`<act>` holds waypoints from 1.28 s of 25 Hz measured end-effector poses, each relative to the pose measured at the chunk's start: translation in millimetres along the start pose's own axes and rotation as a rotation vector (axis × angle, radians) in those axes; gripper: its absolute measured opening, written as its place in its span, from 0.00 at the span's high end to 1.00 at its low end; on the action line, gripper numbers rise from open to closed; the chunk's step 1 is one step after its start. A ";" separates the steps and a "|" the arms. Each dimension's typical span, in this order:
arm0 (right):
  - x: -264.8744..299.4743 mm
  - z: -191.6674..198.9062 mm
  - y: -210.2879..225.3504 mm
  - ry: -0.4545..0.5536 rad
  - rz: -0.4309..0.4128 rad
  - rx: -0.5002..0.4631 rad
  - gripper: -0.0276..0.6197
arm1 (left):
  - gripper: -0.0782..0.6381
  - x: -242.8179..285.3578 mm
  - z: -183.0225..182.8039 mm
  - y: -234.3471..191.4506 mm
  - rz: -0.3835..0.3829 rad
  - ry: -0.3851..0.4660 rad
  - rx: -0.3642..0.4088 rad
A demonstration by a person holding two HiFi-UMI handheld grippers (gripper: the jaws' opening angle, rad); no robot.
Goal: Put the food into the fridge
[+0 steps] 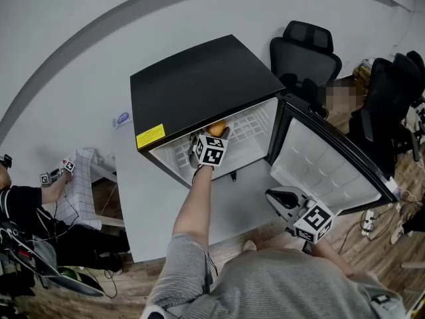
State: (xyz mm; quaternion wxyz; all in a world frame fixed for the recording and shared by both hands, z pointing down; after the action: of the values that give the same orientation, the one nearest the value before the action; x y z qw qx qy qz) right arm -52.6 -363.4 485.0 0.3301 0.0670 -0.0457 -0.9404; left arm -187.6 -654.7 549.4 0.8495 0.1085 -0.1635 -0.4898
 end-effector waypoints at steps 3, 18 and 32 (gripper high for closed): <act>0.3 -0.3 -1.6 -0.002 -0.004 -0.001 0.94 | 0.38 -3.1 -0.8 1.9 0.002 0.002 0.003; 0.2 -1.0 -10.8 0.006 -0.041 -0.001 0.94 | 0.38 -28.8 -9.5 2.1 -0.045 0.041 -0.018; -7.2 -0.5 -16.4 0.011 -0.056 0.002 0.94 | 0.85 -50.3 -29.8 -2.7 -0.121 0.083 0.055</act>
State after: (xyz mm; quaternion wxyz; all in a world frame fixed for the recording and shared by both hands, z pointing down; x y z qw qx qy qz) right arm -57.0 -346.2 483.1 0.3037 0.0738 -0.0430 -0.9489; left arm -201.8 -611.6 512.3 0.8211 0.1617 -0.1348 -0.5306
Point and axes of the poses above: the fingertips, and each gripper's own axes: x forward along the fingers, y to its right, z out of its underside, the point moved 1 cm from there along -x, backward along the fingers, and after that the axes turned 15 degrees about y, right-handed, at the moved point
